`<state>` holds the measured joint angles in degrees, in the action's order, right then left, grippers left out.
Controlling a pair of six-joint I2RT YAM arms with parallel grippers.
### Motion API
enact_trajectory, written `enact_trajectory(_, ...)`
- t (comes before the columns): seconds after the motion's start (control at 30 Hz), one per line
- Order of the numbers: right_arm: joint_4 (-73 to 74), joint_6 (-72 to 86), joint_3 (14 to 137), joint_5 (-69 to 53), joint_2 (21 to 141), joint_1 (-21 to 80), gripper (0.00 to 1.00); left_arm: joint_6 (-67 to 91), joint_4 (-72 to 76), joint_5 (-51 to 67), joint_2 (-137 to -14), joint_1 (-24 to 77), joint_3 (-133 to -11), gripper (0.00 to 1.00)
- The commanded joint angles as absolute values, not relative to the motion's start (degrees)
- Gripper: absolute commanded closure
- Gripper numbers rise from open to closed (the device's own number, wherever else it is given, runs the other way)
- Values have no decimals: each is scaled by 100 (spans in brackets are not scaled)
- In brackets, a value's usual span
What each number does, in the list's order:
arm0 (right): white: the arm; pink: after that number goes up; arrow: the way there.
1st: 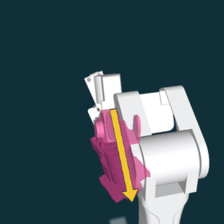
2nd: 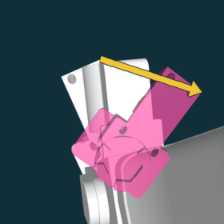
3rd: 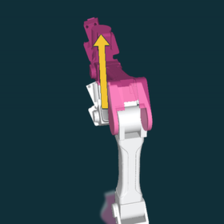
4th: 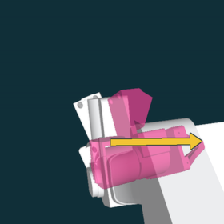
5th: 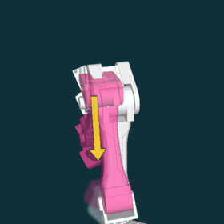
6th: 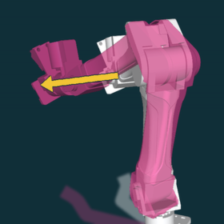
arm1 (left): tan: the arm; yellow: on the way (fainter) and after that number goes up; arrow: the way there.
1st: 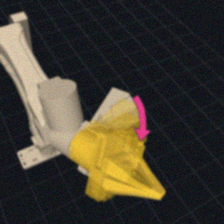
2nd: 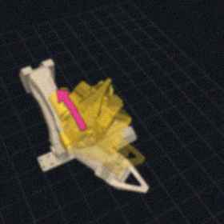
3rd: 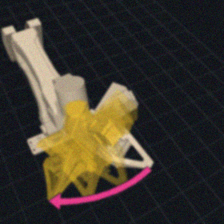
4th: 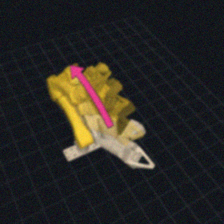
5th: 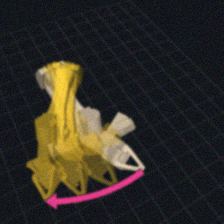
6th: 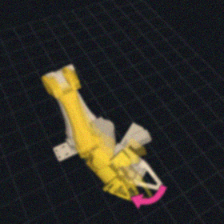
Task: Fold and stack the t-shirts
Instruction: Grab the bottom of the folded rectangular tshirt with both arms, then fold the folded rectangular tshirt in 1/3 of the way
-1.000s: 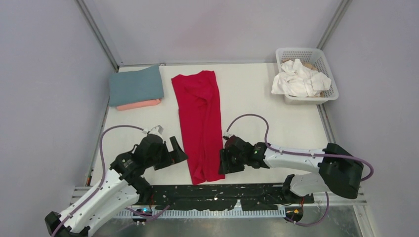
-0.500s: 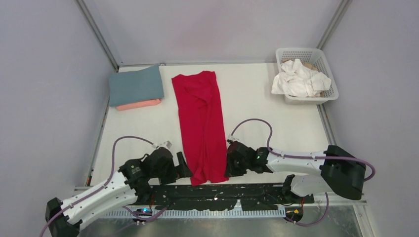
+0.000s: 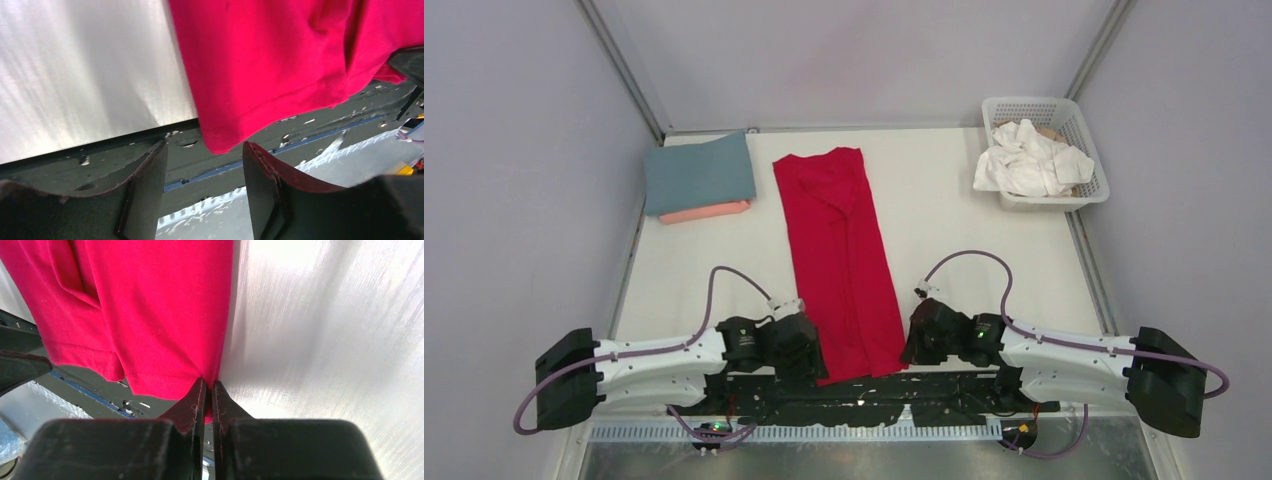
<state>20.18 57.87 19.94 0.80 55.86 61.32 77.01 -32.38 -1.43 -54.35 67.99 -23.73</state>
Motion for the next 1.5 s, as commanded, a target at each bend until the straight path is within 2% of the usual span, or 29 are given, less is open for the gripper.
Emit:
enact_trajectory(0.0,1974,5769,2052,177,5557,6126,90,8011,-2570,-462,-5794,6883,-2576,44)
enact_trajectory(0.1,1928,5733,2122,146,5653,6126,90,8069,-2523,-515,-6113,7022,-2756,50)
enact_trajectory(0.23,1933,5740,2154,101,5594,6126,90,8234,-2604,-329,-6455,7139,-2772,70)
enact_trajectory(0.27,1951,5735,2153,109,5549,6126,90,8299,-2632,-344,-6482,7190,-2744,77)
enact_trajectory(0.33,2002,5706,2158,103,5481,6126,90,8424,-2672,-337,-6494,7274,-2692,98)
enact_trajectory(0.37,2030,5680,2137,95,5457,6130,90,8457,-2698,-301,-6476,7303,-2680,100)
enact_trajectory(0.63,2835,5177,2286,-1027,4637,6130,92,8161,-3680,-129,-6052,7691,-3356,100)
enact_trajectory(0.77,3022,4848,2808,-900,4487,6050,92,7540,-4101,-245,-5885,7259,-3842,100)
enact_trajectory(0.9,3245,4160,3602,-600,5190,5432,95,6835,-4245,-176,-5594,6253,-4052,100)
enact_trajectory(1.03,2865,3465,4436,-1048,6146,4441,94,6106,-3540,270,-5593,5024,-4206,100)
enact_trajectory(1.23,2656,2430,5982,-1370,7949,3483,93,5507,-2360,788,-6714,3707,-4745,100)
enact_trajectory(1.47,2605,2331,7470,-1868,9606,2947,92,4968,-2433,945,-7875,2703,-5581,100)
